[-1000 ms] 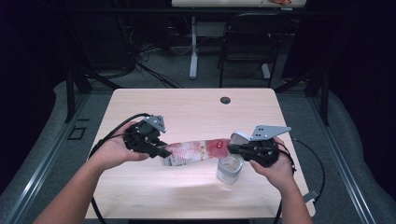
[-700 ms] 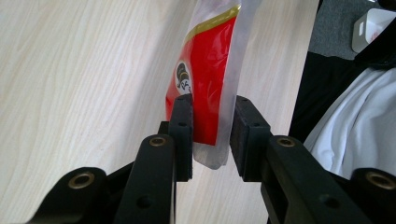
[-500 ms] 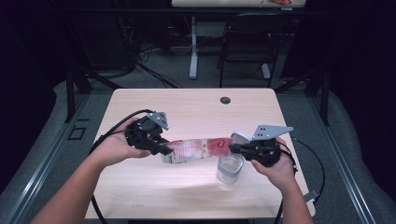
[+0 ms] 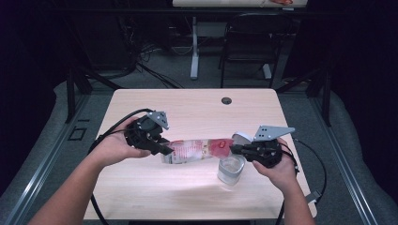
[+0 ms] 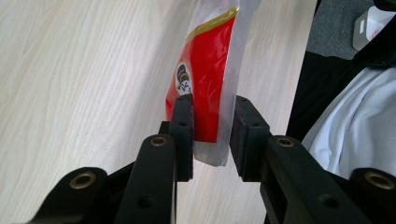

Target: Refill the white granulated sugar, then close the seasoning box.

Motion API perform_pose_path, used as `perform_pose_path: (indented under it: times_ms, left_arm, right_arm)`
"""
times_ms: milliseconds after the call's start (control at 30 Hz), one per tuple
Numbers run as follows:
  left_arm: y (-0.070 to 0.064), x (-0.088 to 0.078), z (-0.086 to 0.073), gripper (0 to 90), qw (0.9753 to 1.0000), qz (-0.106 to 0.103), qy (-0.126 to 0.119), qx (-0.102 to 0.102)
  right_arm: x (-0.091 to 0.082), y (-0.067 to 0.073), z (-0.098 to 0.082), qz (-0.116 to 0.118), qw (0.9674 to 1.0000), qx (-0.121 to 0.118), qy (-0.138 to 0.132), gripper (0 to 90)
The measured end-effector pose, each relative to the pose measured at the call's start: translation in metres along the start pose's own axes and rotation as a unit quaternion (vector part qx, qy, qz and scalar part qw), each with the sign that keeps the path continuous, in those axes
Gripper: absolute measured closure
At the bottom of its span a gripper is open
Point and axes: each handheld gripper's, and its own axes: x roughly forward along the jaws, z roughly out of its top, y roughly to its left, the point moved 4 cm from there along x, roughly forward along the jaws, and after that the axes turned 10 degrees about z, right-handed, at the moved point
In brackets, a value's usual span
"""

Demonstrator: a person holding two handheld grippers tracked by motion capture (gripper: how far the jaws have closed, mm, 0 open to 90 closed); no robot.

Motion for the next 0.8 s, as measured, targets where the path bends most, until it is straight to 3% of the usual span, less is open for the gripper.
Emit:
perform_pose_path:
  times_ms: [800]
  left_arm:
    - [0.0001,-0.0056,0.0062,73.2,1.0,0.002,-0.003,0.0]
  right_arm:
    - [-0.0005,-0.0015,-0.0008,0.001,1.0,0.001,0.0,90.0]
